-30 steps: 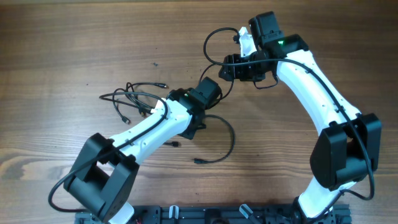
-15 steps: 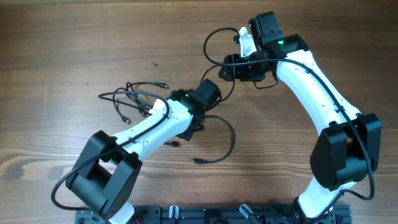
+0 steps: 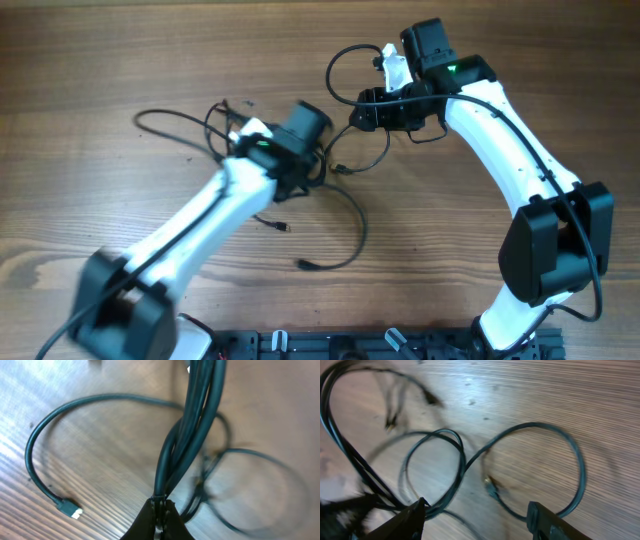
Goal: Untangle cables
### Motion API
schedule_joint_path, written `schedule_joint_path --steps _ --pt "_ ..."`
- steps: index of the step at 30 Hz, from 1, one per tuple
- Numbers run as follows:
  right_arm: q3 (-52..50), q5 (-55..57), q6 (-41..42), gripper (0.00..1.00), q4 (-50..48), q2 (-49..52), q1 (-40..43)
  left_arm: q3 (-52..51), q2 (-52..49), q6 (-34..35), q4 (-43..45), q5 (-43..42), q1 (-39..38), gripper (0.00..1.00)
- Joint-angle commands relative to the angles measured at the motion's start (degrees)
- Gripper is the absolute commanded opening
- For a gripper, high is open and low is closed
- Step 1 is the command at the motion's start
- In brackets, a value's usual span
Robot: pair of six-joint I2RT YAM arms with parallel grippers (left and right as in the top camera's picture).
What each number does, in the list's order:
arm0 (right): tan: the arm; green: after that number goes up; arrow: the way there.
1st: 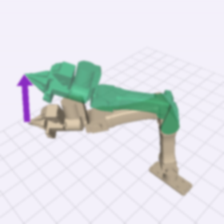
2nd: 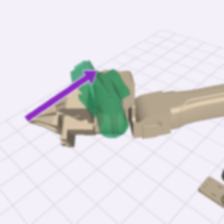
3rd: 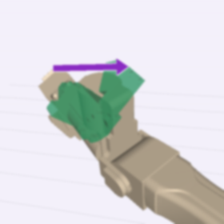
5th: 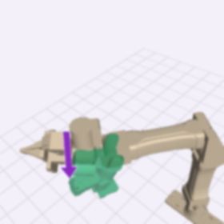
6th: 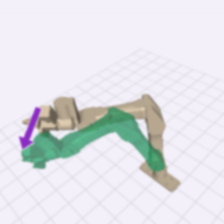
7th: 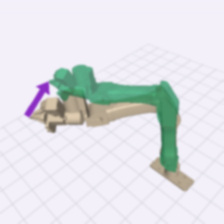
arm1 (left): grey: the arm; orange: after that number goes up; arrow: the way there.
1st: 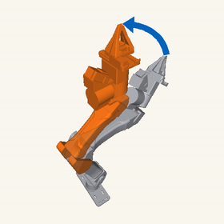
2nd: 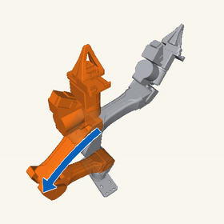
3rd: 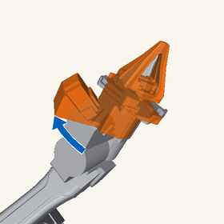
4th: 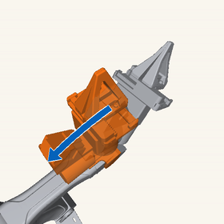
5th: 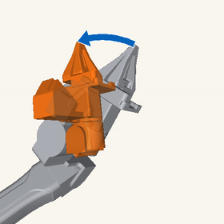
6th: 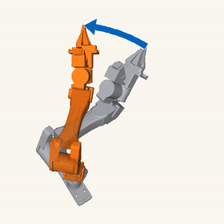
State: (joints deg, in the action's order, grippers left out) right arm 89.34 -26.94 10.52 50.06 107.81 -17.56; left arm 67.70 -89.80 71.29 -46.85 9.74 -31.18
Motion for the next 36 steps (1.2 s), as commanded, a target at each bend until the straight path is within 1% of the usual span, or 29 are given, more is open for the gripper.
schedule_joint_path --steps 1,3,5,6,8,12,14,16,18,19,21,24,26,29,30,32,34,36 --pt "0.3 -16.6 -7.1 0.66 -2.5 0.3 -0.3 2.0 8.9 -6.8 0.2 -12.1 8.2 0.04" --pt "0.3 -25.9 -7.9 0.66 -5.9 0.3 -0.3 2.0 11.1 -6.8 0.6 -18.7 13.2 0.04" --pt "0.3 -31.7 -7.9 0.65 -9.0 0.3 -0.5 2.0 11.8 -6.8 1.1 -24.4 17.0 0.04" --pt "0.3 -34.5 -7.7 0.63 -10.8 0.3 -0.9 2.0 11.8 -6.8 1.7 -27.7 18.9 0.04" --pt "0.3 -37.1 -8.0 0.63 -13.5 0.3 -2.3 2.0 11.7 -6.8 2.4 -31.8 21.5 0.04" --pt "0.4 -37.1 -13.4 0.62 -14.9 -0.6 -6.1 1.9 11.7 -5.5 2.6 -34.7 23.7 0.04" --pt "0.4 -33.7 -16.3 0.61 -14.9 -1.4 -8.4 2.0 11.7 -4.4 3.1 -36.7 24.0 0.04" --pt "0.4 -27.5 -16.9 0.60 -14.9 -1.9 -10.3 1.9 11.7 -4.4 4.4 -39.3 24.0 0.04" --pt "0.4 -24.4 -19.3 0.55 -14.4 -2.0 -11.6 2.0 11.7 -4.4 5.9 -41.5 24.0 0.04" --pt "0.4 -23.8 -19.8 0.50 -14.0 -1.9 -12.0 2.0 11.7 -4.3 6.4 -42.2 24.1 0.04" --pt "0.4 -23.5 -21.3 0.45 -13.2 -2.0 -12.4 2.0 11.7 -2.4 6.6 -42.8 25.1 0.04" --pt "0.4 -19.9 -21.3 0.38 -11.5 -1.9 -12.5 2.0 11.7 -0.1 7.8 -45.9 27.1 0.04" --pt "0.4 -18.2 -21.4 0.29 -10.1 -1.9 -12.5 2.0 11.7 0.0 9.5 -47.9 28.3 0.04" --pt "0.2 -15.8 -21.5 0.19 -8.8 -1.9 -12.5 2.0 11.7 4.3 11.7 -49.8 29.6 0.04" --pt "0.2 -14.4 -21.4 0.15 -8.3 -1.9 -12.5 2.0 11.7 5.1 13.2 -50.9 30.0 0.04" --pt "0.2 -11.5 -20.8 0.08 -6.9 -1.9 -12.5 2.0 11.7 8.2 15.9 -52.4 30.8 0.04" --pt "0.2 -8.1 -18.8 0.05 -5.3 -1.9 -12.5 2.0 11.7 12.8 19.4 -54.1 31.8 0.04" --pt "0.2 -4.2 -14.5 0.04 -4.3 -1.9 -12.5 2.0 11.8 16.9 24.3 -55.4 33.5 0.04"
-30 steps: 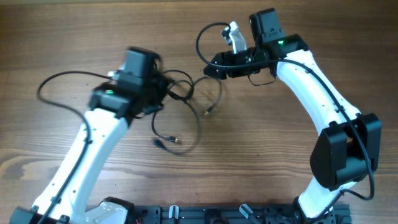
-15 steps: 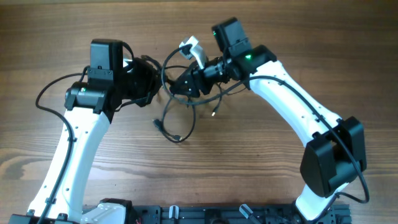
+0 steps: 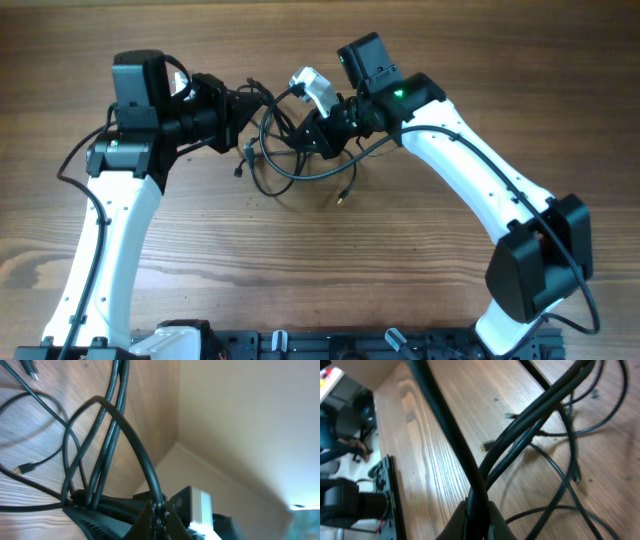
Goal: Untangle cables
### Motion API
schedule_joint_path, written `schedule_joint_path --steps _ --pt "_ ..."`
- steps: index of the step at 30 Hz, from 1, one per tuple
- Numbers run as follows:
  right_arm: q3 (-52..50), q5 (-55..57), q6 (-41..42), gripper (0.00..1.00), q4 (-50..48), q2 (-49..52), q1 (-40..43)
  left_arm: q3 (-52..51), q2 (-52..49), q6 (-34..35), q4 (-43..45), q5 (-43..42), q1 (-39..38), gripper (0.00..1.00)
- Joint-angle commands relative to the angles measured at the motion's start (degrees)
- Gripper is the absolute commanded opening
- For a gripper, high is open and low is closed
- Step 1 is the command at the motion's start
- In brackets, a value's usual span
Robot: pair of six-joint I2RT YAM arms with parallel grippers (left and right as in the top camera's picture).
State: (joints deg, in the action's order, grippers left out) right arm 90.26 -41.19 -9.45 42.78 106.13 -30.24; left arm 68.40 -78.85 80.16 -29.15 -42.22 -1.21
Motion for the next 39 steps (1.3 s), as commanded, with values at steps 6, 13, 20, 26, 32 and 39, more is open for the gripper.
schedule_joint_path --steps 6,13,20,26,32,39 --pt "-0.7 24.5 22.2 0.04 7.8 -0.2 0.6 1.3 1.4 12.0 15.8 -3.3 10.3 0.04" --pt "-0.7 12.7 15.4 0.05 6.4 -0.2 1.2 1.2 1.2 -7.3 9.6 0.3 12.7 0.04" --pt "-0.7 6.4 18.6 0.41 0.3 -0.2 1.2 0.0 -1.0 -23.7 -11.3 8.4 8.6 0.04" --pt "-0.7 14.4 24.5 0.52 -2.9 0.5 1.2 -3.2 -1.8 -23.6 -13.0 15.1 5.2 0.04" --pt "-0.7 32.4 24.3 0.53 0.0 1.1 1.2 -5.4 -1.9 -21.7 -14.4 17.9 5.0 0.04" --pt "-0.8 26.1 12.6 0.40 7.7 1.3 1.2 -8.0 -2.0 -21.6 -14.1 22.2 1.8 0.06"
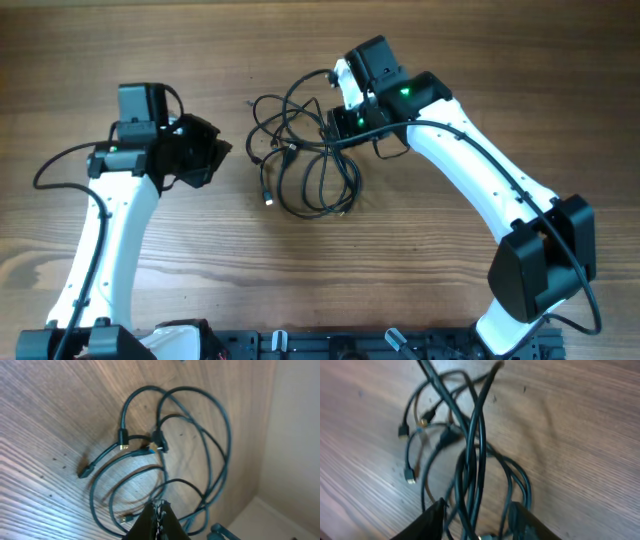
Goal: Untangle cables
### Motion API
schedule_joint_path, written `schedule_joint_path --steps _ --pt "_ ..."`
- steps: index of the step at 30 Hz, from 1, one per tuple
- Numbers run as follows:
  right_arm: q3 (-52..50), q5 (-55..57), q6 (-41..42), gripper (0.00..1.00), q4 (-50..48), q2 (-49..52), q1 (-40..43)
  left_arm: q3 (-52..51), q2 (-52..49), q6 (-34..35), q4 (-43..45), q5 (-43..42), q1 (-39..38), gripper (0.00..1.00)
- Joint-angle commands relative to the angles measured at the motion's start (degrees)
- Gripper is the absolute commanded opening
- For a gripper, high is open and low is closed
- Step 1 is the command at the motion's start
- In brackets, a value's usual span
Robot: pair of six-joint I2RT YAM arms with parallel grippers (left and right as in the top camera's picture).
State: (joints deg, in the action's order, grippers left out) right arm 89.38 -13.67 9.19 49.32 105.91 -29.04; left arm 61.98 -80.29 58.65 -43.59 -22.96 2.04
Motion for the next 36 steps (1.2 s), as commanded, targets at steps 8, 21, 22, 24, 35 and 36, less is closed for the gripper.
schedule_joint_path --steps 8,21,22,24,35,36 --pt "-0.9 -7.3 -12.5 0.33 1.0 2.4 -0.3 -1.7 -2.6 0.1 1.7 3.1 -3.9 0.06" --pt "-0.8 -7.9 -7.4 0.04 -2.4 4.9 -0.2 -1.7 -5.0 0.1 4.4 3.1 -7.8 0.09" --pt "-0.1 -11.0 -7.0 0.04 -2.5 4.4 -0.2 -1.7 -5.0 0.1 4.5 3.1 -8.5 0.11" --pt "2.2 -15.4 -3.5 0.04 -2.6 3.1 -0.2 -1.7 -5.1 0.1 5.8 3.1 -9.9 0.16" --pt "5.3 -15.4 19.7 0.04 -4.2 -0.9 0.5 -1.7 -7.6 -3.2 11.6 1.8 -15.1 0.55" --pt "5.3 -17.2 19.6 0.04 -4.2 -0.9 0.9 -1.7 -7.8 -3.3 11.8 1.8 -15.4 0.55"
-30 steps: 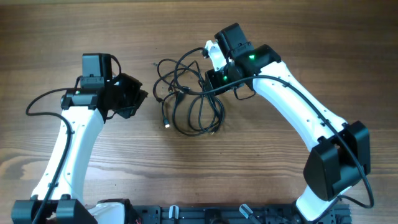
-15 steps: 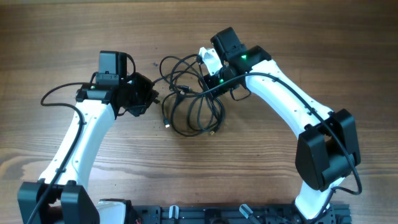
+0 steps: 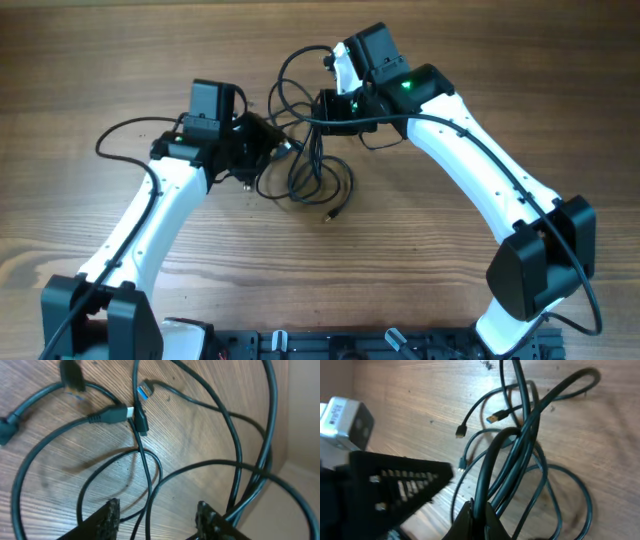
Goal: Untangle cables
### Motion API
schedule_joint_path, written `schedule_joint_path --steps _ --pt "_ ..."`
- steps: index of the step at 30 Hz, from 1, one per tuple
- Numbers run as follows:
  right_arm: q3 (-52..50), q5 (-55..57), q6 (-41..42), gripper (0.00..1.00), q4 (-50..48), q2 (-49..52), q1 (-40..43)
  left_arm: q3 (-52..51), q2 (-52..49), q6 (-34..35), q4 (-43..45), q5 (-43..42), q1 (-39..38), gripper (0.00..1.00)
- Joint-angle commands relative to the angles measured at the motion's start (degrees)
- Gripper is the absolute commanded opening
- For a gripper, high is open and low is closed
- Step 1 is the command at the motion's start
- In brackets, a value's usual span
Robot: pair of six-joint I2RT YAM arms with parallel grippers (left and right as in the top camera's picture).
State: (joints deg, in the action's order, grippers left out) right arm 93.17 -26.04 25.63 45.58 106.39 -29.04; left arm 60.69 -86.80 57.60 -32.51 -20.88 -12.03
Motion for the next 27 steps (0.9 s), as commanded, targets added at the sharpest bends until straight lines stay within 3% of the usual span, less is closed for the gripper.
schedule_joint_path --steps 1,4,7,19,27 --pt "1.6 -7.2 2.9 0.04 -0.4 -1.4 1.7 -0.4 -1.5 -3.5 1.8 -0.5 -1.8 0.56" --pt "1.6 -13.6 1.2 0.04 -0.3 -1.4 4.2 -0.4 -1.7 -8.7 6.0 -2.9 -3.5 0.61" --pt "1.6 -16.5 -0.2 0.04 0.2 -1.4 6.3 -0.4 -2.1 -9.5 8.0 -2.5 -4.9 0.63" --pt "1.6 -16.7 -2.8 0.04 1.0 -1.4 7.2 -0.4 -5.0 -14.2 17.4 -12.4 -5.8 0.71" --pt "1.6 -23.7 -2.9 0.04 -0.9 -1.4 7.3 -0.5 -10.8 -13.4 17.6 -13.2 -6.4 0.55"
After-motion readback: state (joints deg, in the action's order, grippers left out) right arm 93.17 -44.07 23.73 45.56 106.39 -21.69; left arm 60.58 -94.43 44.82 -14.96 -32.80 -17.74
